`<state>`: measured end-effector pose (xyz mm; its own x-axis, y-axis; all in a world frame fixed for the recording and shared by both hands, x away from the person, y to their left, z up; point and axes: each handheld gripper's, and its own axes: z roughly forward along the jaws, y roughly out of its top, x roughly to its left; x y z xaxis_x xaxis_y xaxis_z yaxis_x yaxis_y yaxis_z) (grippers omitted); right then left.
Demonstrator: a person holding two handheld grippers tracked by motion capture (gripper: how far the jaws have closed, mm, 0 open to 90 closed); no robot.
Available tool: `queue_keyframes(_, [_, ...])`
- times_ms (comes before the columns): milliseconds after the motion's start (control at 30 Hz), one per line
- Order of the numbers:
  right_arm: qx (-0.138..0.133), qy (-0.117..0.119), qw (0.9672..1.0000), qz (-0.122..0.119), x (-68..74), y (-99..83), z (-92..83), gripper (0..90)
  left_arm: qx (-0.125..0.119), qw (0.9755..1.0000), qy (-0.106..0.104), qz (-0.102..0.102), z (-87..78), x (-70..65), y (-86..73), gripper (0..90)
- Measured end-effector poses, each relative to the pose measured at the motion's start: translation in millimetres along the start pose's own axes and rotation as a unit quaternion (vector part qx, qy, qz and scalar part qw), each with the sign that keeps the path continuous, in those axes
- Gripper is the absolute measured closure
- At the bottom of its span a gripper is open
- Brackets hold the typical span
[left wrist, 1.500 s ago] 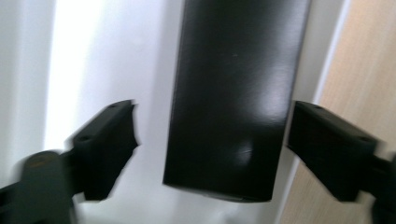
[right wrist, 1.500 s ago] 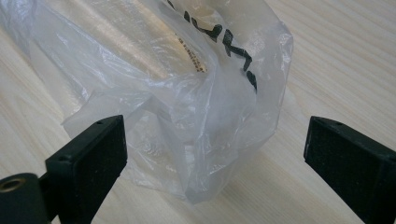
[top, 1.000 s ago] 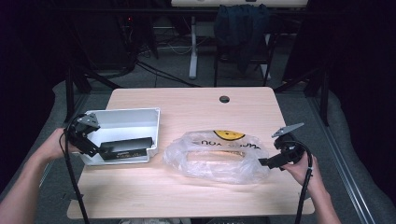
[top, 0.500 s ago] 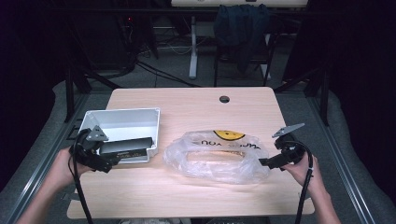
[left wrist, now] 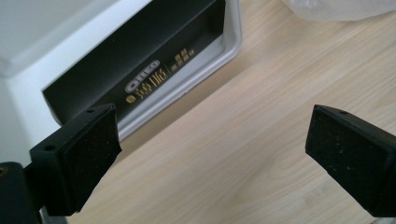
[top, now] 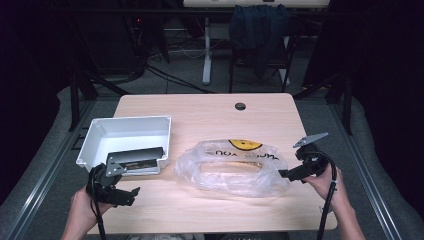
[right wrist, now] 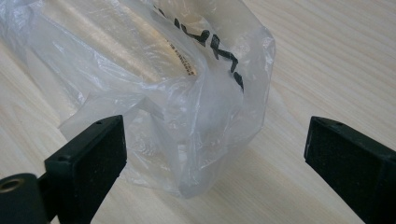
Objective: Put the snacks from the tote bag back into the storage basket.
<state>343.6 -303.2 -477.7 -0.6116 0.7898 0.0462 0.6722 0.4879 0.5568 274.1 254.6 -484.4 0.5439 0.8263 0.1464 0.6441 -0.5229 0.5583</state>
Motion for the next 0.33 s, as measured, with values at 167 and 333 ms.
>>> queue_keyframes(167, [-0.003,0.001,1.0,0.001,-0.4,-0.1,0.3,5.1,0.007,0.9999,-0.006,-0.005,9.6,0.3,-5.8,2.6])
queue_keyframes(333, [0.002,0.0,1.0,-0.001,-0.3,0.1,1.9,4.9,0.011,0.9999,-0.008,0.002,14.4,0.7,-8.5,3.0])
